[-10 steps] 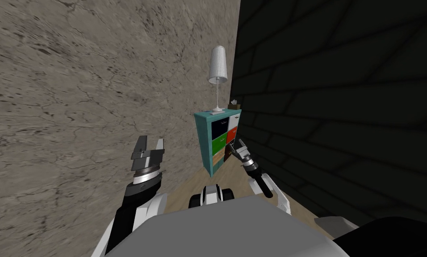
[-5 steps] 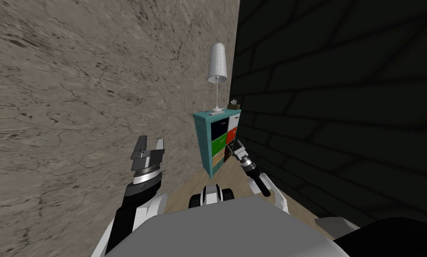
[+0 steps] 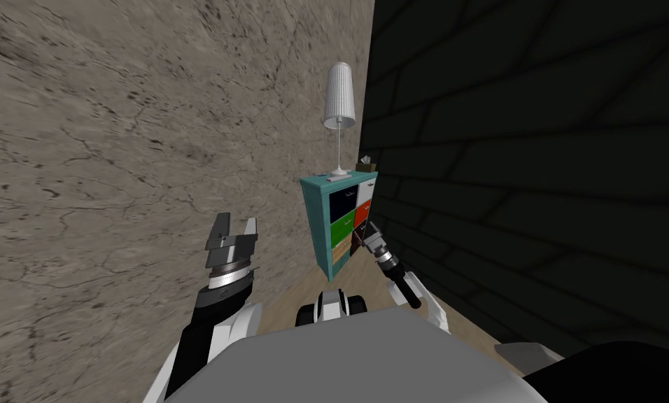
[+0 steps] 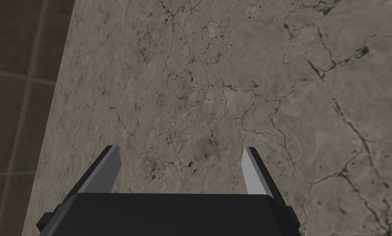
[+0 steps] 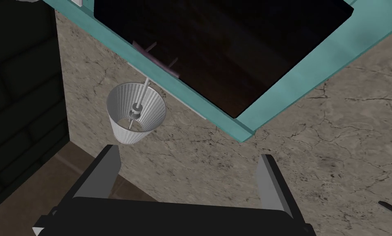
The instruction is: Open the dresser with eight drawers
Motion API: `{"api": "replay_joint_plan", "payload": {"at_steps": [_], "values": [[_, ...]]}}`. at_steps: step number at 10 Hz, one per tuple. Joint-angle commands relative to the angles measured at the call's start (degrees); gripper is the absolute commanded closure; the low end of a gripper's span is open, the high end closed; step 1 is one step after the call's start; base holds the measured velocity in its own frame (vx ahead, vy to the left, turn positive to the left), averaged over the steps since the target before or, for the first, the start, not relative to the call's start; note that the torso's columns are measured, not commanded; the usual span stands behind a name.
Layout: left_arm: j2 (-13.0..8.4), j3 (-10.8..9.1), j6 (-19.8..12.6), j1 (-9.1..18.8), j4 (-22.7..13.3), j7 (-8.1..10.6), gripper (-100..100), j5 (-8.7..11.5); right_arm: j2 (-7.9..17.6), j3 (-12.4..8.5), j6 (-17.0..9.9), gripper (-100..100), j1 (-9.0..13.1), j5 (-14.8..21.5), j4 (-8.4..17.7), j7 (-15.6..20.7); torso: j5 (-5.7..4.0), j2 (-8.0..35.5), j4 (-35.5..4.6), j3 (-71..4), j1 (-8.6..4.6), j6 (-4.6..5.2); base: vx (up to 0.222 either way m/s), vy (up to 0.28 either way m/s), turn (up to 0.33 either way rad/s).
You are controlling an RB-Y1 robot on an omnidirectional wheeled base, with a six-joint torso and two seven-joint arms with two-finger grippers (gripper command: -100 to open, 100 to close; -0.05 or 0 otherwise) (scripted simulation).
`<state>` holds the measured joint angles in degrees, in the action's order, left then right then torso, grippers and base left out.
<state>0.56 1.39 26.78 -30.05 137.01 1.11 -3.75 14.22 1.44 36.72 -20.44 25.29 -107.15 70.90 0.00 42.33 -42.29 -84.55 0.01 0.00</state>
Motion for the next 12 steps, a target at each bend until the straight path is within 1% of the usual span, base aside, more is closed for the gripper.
{"api": "replay_joint_plan", "payload": {"at_steps": [1,2,3,5,6,7,8,9,10,11,12], "values": [[0.0,0.00,0.0,0.0,0.0,0.00,0,0.0,0.0,0.5,0.4,-100,0.7,1.7,2.1,4.2,0.00,-0.1,0.0,0.0,0.00,0.01,0.049,-0.010,-0.035],[0.0,0.00,0.0,0.0,0.0,0.00,0,0.0,0.0,0.5,0.4,-100,0.7,1.7,2.1,5.1,-0.01,-0.1,0.0,0.0,-0.02,0.00,0.025,-0.006,0.002],[0.0,0.00,0.0,0.0,0.0,0.00,0,0.0,0.0,1.0,0.9,-100,1.4,3.3,4.1,7.1,0.00,0.0,0.0,0.0,0.00,0.00,0.044,-0.011,-0.058],[0.0,0.00,0.0,0.0,0.0,0.00,0,0.0,0.0,1.0,0.9,-100,1.4,3.3,4.1,9.4,0.00,-0.1,0.0,0.0,-0.01,0.00,0.037,-0.006,-0.015],[0.0,0.00,0.0,0.0,0.0,0.00,0,0.0,-0.1,1.4,1.3,-100,2.1,4.9,6.0,11.6,0.01,0.0,0.0,0.0,0.02,0.00,0.043,-0.009,-0.057],[0.0,0.00,0.0,0.0,0.0,0.00,0,0.0,-0.1,1.4,1.3,-100,2.1,4.9,6.0,13.1,0.00,-0.1,0.0,0.0,-0.01,0.01,0.046,-0.009,-0.035],[0.0,0.00,0.0,0.0,0.0,0.00,0,0.0,-0.1,1.4,1.3,-100,2.1,4.9,6.0,13.7,0.00,-0.1,0.0,0.0,-0.02,0.00,0.026,-0.005,0.003],[0.0,0.00,0.0,0.0,0.0,0.00,0,0.0,-0.2,1.9,1.7,-100,2.8,6.4,8.0,15.9,0.00,0.0,0.0,0.0,0.00,0.00,0.044,-0.018,-0.054],[0.0,0.00,0.0,0.0,0.0,0.00,0,0.0,-0.2,1.9,1.7,-100,2.8,6.4,8.0,17.5,-0.01,-0.1,0.0,0.0,-0.04,0.01,0.050,-0.014,-0.040],[0.0,0.00,0.0,0.0,0.0,0.00,0,0.0,-0.2,1.9,1.7,-100,2.8,6.4,8.0,17.9,-0.01,-0.1,0.0,0.0,-0.02,0.00,0.028,-0.003,0.001],[0.0,0.00,0.0,0.0,0.0,0.00,0,0.0,-0.4,2.4,2.1,-100,3.5,8.0,10.0,20.2,0.01,0.0,0.0,0.0,0.03,0.00,0.046,-0.015,-0.062]]}}
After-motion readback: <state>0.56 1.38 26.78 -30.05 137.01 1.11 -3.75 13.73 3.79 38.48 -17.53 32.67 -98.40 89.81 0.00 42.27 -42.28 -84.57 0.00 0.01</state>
